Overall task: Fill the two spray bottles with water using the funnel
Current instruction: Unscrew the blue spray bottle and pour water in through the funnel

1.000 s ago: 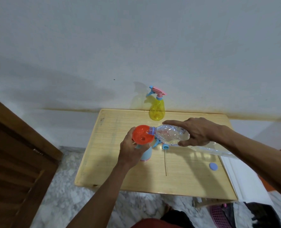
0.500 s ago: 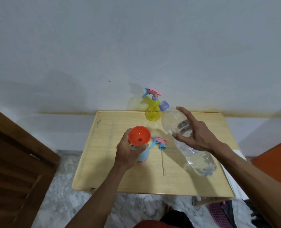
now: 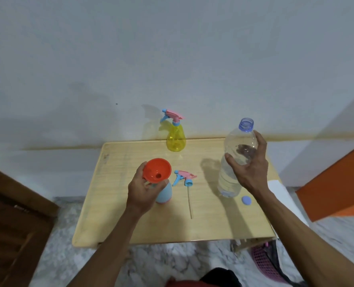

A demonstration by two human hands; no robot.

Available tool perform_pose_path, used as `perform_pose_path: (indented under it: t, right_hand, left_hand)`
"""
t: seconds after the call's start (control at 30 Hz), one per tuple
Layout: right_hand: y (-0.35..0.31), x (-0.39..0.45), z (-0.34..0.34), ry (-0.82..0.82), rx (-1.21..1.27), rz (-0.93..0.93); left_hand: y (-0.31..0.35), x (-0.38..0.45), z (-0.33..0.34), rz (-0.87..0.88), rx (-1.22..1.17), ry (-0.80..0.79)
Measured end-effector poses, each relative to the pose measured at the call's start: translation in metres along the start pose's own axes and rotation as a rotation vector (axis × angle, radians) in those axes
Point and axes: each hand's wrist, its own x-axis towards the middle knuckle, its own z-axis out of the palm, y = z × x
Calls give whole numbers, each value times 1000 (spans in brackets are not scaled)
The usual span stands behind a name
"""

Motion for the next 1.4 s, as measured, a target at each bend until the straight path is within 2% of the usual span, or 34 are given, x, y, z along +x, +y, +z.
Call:
perform_pose_path:
  t: [0.17,0.63,1.13,1.3,1.4]
  right_hand:
    - [13,-3,-3,61,58,39]
    - [32,0,-11,55,114,100]
    - [43,-3,-7,41,159,129]
    - [43,-3,-9,34,164,123]
    - [43,-4,-9,37,171,128]
  left_hand:
    - [5,-4,2,-21,20,21]
    - [20,-10,6,-125,-25,53]
    - [19,-10,12,-131,-14,117]
    - [29,-12,8,-126,-36,203]
    - [56,-13,6,-84,-143,304]
